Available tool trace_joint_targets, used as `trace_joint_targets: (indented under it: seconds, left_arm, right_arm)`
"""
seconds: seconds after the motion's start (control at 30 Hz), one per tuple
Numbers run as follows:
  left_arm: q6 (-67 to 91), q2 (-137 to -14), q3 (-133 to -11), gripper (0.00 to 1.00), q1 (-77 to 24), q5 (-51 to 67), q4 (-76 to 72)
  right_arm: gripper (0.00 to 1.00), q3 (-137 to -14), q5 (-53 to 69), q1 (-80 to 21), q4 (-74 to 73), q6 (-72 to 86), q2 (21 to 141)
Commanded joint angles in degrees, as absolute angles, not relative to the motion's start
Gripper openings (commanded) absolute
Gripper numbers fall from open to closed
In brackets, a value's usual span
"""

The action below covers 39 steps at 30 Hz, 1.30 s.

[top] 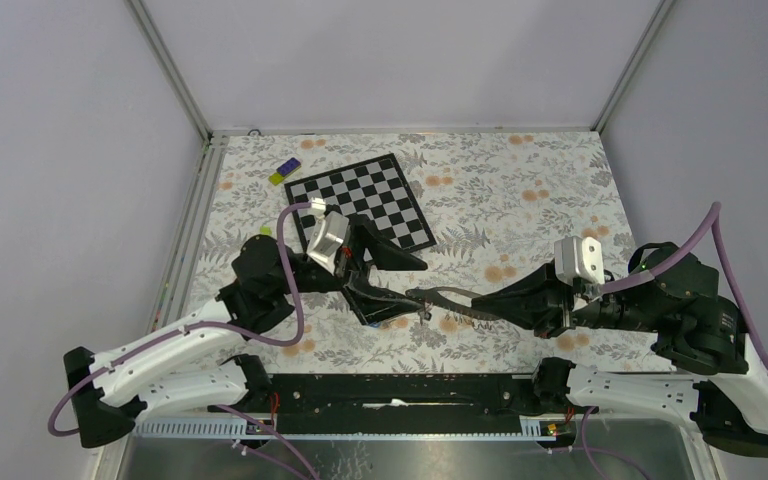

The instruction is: Remove the keys from the keyring

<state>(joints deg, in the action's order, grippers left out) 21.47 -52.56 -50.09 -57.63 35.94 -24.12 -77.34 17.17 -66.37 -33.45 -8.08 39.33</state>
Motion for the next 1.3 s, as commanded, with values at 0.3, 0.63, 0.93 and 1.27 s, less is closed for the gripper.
trace_joint_targets:
  seconds: [0.3,0.63,0.93,1.27]
  left_arm:
    - [24.1,-54.3,-50.4,0.66,-57.6,38.4,-31.0]
    - [25.2,-54.4,-50.4,0.56,-57.6,38.7,-32.0]
    - [25.6,-54.0,-50.5,0.42,-57.6,38.5,-31.8]
    - [24.7,-52.3,-50.6,0.24,-57.6,37.5,-29.6]
  right_arm:
    - [0.07,-78.1,18.1,-66.3,-29.2,-7.5,39.0]
    - [0.07,-77.9,17.7,-66.2,-29.2,-7.6,38.9]
    - [0.07,-77.6,17.3,-66.2,-29.3,-7.8,39.0]
    - [0.09,-77.6,15.6,-66.2,-30.2,-8.1,38.6]
